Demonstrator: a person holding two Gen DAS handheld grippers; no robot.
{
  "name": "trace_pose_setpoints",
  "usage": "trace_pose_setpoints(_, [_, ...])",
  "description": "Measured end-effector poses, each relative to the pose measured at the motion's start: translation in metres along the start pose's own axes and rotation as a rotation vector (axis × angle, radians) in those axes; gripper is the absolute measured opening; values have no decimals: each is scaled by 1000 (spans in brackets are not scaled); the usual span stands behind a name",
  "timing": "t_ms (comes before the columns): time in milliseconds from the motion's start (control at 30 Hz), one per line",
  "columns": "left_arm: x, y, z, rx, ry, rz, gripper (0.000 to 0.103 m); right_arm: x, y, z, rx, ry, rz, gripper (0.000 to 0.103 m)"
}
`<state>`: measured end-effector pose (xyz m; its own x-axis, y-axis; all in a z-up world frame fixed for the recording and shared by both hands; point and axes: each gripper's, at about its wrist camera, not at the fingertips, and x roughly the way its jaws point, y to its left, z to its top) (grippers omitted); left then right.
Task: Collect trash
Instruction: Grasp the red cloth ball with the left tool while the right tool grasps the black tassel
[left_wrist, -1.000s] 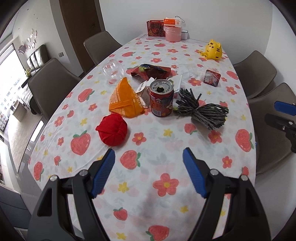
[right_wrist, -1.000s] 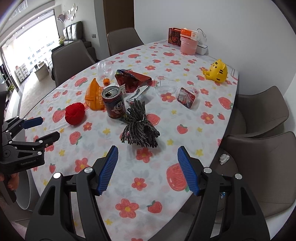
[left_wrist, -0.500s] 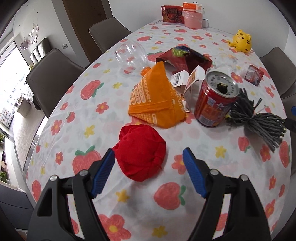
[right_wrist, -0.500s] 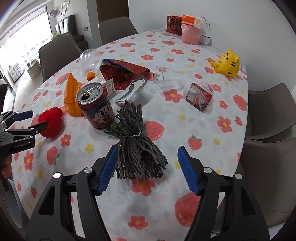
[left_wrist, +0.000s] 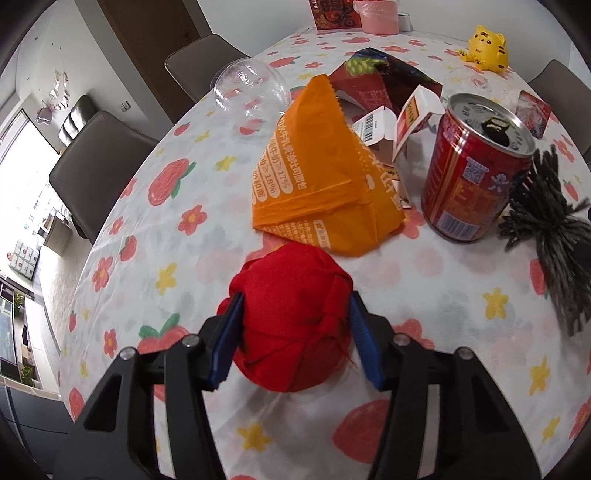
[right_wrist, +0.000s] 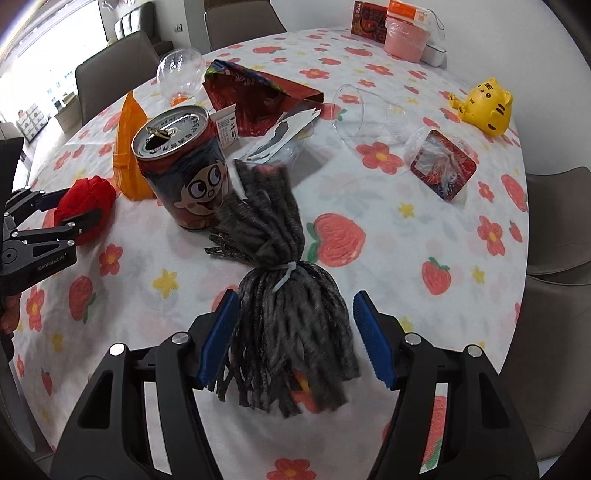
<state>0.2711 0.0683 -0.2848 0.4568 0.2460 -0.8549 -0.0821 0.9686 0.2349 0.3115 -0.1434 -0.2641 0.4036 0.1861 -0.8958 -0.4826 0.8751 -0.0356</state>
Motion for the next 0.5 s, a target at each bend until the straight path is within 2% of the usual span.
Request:
trace_pose_setpoints(33, [1, -1, 0, 4, -3, 3, 50, 2, 2, -1, -5, 11, 8, 48])
trace_pose_setpoints(100, [1, -1, -1, 3, -6, 1, 46, 4, 5, -3, -11, 28, 27, 25])
trace_pose_setpoints(167, [0, 1, -1, -9, -9, -7, 42, 5, 6, -4, -12, 38, 43, 11])
trace_pose_setpoints(400, [-10, 10, -4, -65, -15, -60, 36, -14, 4, -8, -14, -7, 59, 8])
trace_pose_setpoints(500, [-19, 10, -6, -74, -23, -61, 36, -24, 2, -8, -12, -26, 62, 8])
